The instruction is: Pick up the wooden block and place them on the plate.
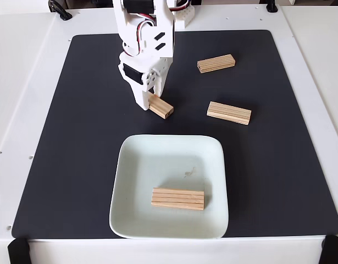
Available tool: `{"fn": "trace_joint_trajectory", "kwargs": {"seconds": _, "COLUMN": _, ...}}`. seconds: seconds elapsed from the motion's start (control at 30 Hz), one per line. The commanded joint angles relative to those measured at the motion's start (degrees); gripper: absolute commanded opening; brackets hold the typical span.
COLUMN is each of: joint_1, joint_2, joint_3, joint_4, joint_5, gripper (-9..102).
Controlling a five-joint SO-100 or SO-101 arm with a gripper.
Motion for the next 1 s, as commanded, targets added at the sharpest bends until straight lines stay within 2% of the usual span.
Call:
{"fn": "trace_joint_trajectory", "kwargs": {"seconds": 0.0, "joint_1": -3.6, "joint_2": 15.5, "joint_3": 3.0, "joint_4": -0.9, "joint_5": -7.0, "gripper": 0}}
{"fn": "trace_joint_trajectory", "kwargs": {"seconds": 0.17, "joint_1": -8.4, "joint_2": 36.6, "joint_3": 15.4, "joint_4": -5.6, "joint_5": -16.8, "gripper": 0}}
{"fn": "trace_joint_trajectory", "kwargs": {"seconds": 0.3, "joint_1": -8.3, "joint_2": 48.0, "joint_3": 25.9, "joint_4": -17.6, "joint_5": -26.0, "gripper": 0}}
{"fn": "trace_joint_trajectory", "kwargs": {"seconds": 0.47, "joint_1": -6.9, "joint_2": 49.6, "joint_3": 28.7, "joint_4": -33.3, "joint_5": -33.7, "gripper": 0}}
{"fn": "trace_joint_trajectory", "kwargs": {"seconds": 0.63, "joint_1": -6.6, "joint_2": 39.1, "joint_3": 22.7, "joint_4": -47.0, "joint_5": -34.5, "gripper": 0}}
{"fn": "trace_joint_trajectory", "kwargs": {"seconds": 0.97, "joint_1": -4.7, "joint_2": 1.7, "joint_3": -14.0, "joint_4": -47.9, "joint_5": -33.9, "gripper": 0}}
